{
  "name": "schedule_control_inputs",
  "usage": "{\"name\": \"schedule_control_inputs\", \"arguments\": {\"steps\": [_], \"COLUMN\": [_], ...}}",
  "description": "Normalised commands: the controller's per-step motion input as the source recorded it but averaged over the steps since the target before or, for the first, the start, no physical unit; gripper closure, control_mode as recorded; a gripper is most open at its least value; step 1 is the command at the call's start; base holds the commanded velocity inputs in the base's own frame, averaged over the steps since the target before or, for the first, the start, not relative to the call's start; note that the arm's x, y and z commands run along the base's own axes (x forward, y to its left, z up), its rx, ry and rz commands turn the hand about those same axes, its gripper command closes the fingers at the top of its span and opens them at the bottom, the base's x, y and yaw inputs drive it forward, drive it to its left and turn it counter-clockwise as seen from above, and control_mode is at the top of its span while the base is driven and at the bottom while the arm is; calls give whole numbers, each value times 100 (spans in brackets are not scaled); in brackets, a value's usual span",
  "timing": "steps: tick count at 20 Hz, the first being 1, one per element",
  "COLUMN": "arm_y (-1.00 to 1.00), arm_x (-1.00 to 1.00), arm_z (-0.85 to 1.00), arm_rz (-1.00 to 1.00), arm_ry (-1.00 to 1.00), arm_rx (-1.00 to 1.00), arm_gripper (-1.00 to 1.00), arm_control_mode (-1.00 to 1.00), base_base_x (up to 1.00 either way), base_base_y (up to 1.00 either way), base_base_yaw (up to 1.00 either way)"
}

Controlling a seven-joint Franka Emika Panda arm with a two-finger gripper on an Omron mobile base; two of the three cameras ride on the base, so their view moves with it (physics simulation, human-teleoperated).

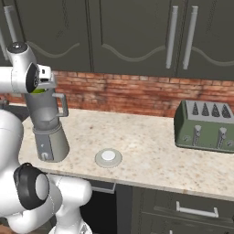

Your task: Grab the garlic and lime from the fridge, place them in the blender, close the lid, and turn on the blender to create a marinade.

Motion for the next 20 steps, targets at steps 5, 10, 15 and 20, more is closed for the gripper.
{"name": "schedule_control_inputs", "arguments": {"steps": [5, 10, 15, 20], "arm_y": [0, 0, -3, 0], "arm_x": [0, -2, 0, 0], "arm_z": [-2, 0, 10, 8], "arm_rz": [0, 0, 0, 0], "arm_ry": [0, -3, -4, -2], "arm_rx": [0, 0, 0, 0], "arm_gripper": [-100, -100, -100, -100], "arm_control_mode": [-100, -100, -100, -100], "base_base_x": [0, 0, 0, 0], "base_base_y": [0, 0, 0, 0], "base_base_yaw": [0, 0, 0, 0]}}
